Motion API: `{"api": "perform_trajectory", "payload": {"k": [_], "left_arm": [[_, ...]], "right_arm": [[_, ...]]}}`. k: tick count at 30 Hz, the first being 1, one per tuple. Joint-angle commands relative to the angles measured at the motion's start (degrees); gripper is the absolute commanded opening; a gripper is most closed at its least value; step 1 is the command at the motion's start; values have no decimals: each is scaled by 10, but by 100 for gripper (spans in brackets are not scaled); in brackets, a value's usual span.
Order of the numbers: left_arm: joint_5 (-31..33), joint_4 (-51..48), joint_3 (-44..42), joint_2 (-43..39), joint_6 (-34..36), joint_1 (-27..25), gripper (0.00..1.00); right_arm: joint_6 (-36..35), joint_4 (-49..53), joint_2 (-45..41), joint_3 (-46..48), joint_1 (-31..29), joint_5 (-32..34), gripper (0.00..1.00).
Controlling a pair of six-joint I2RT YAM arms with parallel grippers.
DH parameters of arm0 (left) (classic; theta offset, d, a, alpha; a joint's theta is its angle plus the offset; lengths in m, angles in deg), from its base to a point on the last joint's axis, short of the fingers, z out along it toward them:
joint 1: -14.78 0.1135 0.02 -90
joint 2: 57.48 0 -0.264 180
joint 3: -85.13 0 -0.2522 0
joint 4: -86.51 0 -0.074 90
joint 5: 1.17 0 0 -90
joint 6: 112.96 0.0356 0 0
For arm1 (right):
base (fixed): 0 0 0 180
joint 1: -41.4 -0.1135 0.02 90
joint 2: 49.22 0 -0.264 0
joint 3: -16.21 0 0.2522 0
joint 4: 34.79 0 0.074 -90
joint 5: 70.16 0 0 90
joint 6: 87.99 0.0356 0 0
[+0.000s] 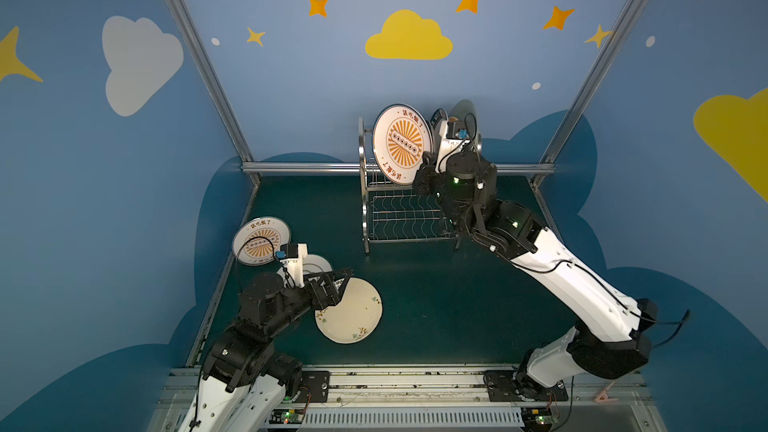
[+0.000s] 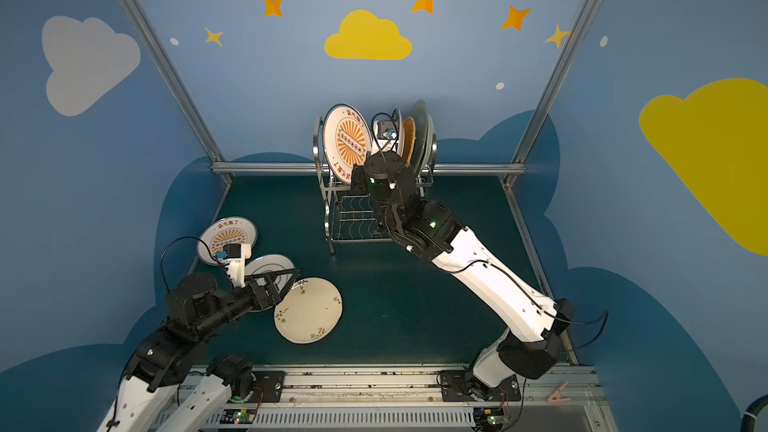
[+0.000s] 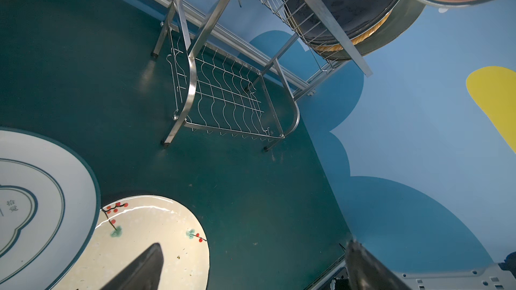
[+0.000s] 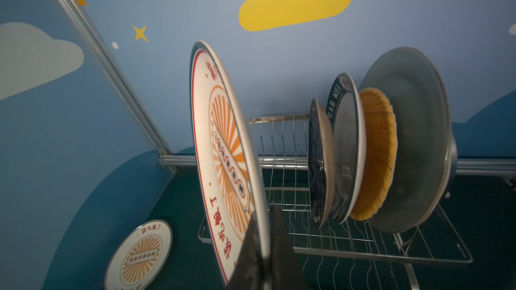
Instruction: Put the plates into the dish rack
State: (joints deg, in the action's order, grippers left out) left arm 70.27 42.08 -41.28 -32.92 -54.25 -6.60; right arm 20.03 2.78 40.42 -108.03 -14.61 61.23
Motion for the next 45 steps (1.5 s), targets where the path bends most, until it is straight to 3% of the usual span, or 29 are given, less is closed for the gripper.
{"api": "perform_trajectory", "payload": {"k": [1, 13, 24, 45], "left_arm": [[8, -19, -3, -5, 14, -1, 100], [3, -28, -14, -41, 16, -2, 100], [-2, -27, -18, -43, 15, 2, 100], [-4, -25, -20, -44, 14, 6, 100]], "right_arm": [[-41, -25, 26, -52, 13, 57, 0], [-136, -48, 141, -142, 34, 132, 0], [-168, -46, 211, -194, 56, 177, 0], [-99, 32, 266, -226, 78, 190, 0]]}}
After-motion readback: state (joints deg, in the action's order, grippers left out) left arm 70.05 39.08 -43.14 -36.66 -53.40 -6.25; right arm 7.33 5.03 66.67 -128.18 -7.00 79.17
